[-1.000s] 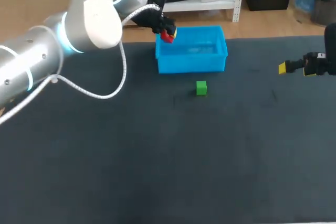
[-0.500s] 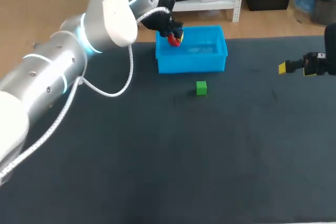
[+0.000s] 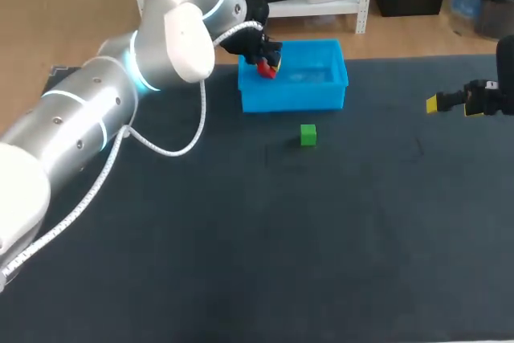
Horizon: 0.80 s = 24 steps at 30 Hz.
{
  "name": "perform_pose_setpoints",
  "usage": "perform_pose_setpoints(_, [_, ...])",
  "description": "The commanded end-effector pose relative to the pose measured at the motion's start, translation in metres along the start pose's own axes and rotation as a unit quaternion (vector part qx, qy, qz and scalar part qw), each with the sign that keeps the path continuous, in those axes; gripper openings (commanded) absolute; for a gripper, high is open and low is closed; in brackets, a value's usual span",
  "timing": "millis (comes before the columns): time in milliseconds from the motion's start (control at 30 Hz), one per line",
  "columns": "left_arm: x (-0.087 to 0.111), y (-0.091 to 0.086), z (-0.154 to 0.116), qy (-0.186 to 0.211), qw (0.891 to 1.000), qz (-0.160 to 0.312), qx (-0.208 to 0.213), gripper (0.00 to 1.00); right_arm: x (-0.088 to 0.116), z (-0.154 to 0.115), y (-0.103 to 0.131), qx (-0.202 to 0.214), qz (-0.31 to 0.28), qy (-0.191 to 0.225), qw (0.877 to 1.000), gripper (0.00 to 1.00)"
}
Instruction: Use the left arm to pick the red cube and place it into the blue plastic box first, then use the right arm to grasp the green cube and put it into the same blue plastic box after the first action is fully finished.
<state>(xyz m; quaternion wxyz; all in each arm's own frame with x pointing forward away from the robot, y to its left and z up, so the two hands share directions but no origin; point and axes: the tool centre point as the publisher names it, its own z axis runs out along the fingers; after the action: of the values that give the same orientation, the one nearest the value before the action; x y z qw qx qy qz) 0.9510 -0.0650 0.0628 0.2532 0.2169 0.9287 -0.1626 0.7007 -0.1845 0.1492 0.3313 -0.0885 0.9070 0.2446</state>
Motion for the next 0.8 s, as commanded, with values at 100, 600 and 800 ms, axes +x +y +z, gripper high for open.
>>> perform_pose_setpoints(100, [-0.0141, 0.0005, 0.0104, 0.049, 0.999, 0.002, -0.004, 0.0, -0.0002, -0.0001, -0.0004, 0.0, 0.0, 0.001, 1.0, 1.0])
perform_pose_setpoints(600, [-0.0071, 0.0012, 0.0162, 0.066, 0.997, -0.002, -0.028, 0.0, -0.0002, -0.0001, -0.0004, 0.0, 0.0, 0.001, 1.0, 1.0])
perform_pose_setpoints(800, [-0.0056, 0.0009, 0.0177, 0.075, 0.997, 0.0, -0.032, 0.71, -0.0002, -0.0001, -0.0004, 0.0, 0.0, 0.001, 1.0, 1.0])
